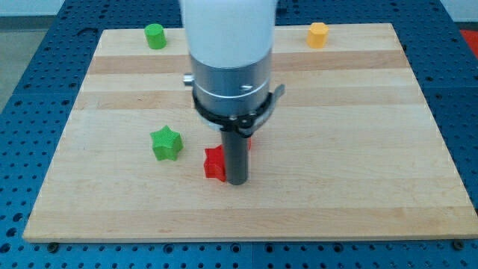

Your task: Move your arm slightly down and right

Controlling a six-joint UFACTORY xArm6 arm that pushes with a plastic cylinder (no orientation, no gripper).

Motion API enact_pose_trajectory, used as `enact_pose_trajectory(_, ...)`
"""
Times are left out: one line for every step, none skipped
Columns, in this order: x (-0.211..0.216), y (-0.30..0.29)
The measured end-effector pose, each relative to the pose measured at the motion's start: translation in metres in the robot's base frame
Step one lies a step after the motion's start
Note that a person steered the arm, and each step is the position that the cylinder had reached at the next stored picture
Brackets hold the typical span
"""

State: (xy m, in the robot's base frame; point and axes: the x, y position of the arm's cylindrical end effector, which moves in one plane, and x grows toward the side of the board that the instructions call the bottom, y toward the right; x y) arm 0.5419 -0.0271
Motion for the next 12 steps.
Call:
enact_pose_trajectory(0.0,-0.012)
enact_pose_trajectory(0.002,-0.012)
enact_pose_trajectory(0.023,-0.013)
enact_pose_trajectory(0.047,-0.012)
enact_pose_trajectory(0.052,-0.012)
enact_pose_trajectory(0.076,-0.012)
enact_pose_trajectory(0.077,-0.011)
enact_pose_trajectory(0.077,-0.011)
enact_pose_trajectory(0.077,-0.011)
enact_pose_trajectory(0.076,0.005)
enact_pose_trajectory(0.075,0.081)
enact_pose_trajectory(0.076,0.141)
